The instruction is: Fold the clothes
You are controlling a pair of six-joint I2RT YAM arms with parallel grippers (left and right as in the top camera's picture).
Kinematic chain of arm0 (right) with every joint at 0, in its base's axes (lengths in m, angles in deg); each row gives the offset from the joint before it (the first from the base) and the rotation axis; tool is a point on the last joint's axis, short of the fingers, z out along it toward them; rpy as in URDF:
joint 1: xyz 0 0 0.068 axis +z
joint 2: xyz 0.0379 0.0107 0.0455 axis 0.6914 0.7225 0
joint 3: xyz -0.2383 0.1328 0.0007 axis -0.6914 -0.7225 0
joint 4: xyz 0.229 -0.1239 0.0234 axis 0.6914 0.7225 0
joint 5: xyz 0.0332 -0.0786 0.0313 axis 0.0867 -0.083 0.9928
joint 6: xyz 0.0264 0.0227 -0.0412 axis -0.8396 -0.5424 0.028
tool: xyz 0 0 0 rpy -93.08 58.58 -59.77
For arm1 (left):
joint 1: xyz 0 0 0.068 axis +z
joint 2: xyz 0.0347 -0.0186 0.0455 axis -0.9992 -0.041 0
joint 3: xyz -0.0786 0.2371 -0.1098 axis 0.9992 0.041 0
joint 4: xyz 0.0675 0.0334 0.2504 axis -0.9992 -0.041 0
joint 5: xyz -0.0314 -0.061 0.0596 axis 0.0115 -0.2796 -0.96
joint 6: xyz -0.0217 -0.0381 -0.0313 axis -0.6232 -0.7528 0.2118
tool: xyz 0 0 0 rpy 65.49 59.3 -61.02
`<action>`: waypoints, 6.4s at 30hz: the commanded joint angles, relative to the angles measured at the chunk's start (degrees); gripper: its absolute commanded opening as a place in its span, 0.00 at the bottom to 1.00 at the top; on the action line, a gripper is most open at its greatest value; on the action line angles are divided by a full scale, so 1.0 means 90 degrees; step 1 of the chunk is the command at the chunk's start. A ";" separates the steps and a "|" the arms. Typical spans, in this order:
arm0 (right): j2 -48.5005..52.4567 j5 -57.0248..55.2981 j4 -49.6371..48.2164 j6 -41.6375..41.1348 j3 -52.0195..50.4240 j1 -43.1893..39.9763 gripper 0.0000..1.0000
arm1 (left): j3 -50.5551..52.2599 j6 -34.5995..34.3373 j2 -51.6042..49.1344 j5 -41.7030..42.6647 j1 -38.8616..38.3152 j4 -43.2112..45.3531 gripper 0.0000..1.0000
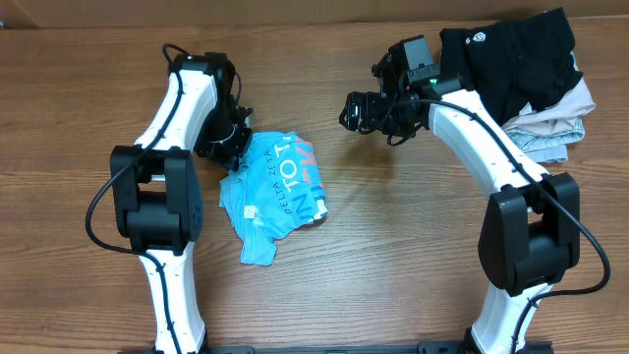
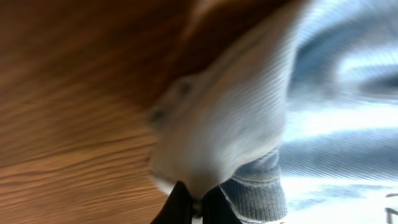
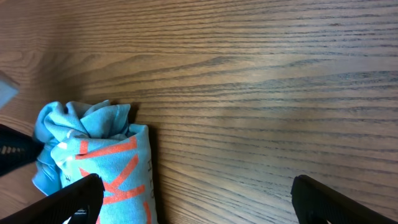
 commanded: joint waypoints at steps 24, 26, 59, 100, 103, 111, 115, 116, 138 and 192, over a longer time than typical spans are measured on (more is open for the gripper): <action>0.0342 0.0508 -0.0168 -0.0556 0.0129 0.1428 1.00 | -0.1137 -0.0920 0.0029 -0.1666 0.0867 0.0699 0.89; 0.0493 0.0508 -0.0321 -0.0872 0.0129 0.1661 1.00 | -0.1134 -0.0920 0.0029 -0.1491 0.0930 0.0726 0.89; 0.1095 0.1010 -0.0714 0.0542 0.0459 -0.0634 0.39 | -0.1134 -0.0918 0.0029 -0.1304 0.0993 0.1052 1.00; 0.2348 -0.3337 0.0610 0.0104 0.2708 0.2302 1.00 | -0.1132 -0.1134 0.0027 -0.0617 0.1285 0.1316 1.00; 0.2458 -0.3150 0.0593 -0.0107 0.2705 0.2305 1.00 | -0.1120 -0.1132 0.0027 -0.0617 0.1270 0.1314 1.00; 0.2854 -0.3135 0.0391 -0.0345 0.2705 0.2246 1.00 | -0.1115 -0.1134 0.0027 -0.0614 0.1270 0.1311 1.00; 0.2948 -0.3167 0.0206 -0.0338 0.2705 0.2108 1.00 | -0.1110 -0.1132 0.0027 -0.0617 0.1280 0.1314 1.00; 0.2953 -0.3208 0.0141 -0.0340 0.2705 0.2086 1.00 | -0.1110 -0.1132 0.0027 -0.0617 0.1277 0.1316 1.00; 0.3004 -0.3655 0.0627 -0.0345 0.3247 0.1841 0.04 | -0.1073 -0.1132 0.0027 -0.0617 0.1277 0.1319 1.00; 0.1137 -0.3687 0.5408 -0.0865 0.8828 -0.2783 0.04 | -0.1035 -0.1134 0.0027 -0.0610 0.1268 0.1370 1.00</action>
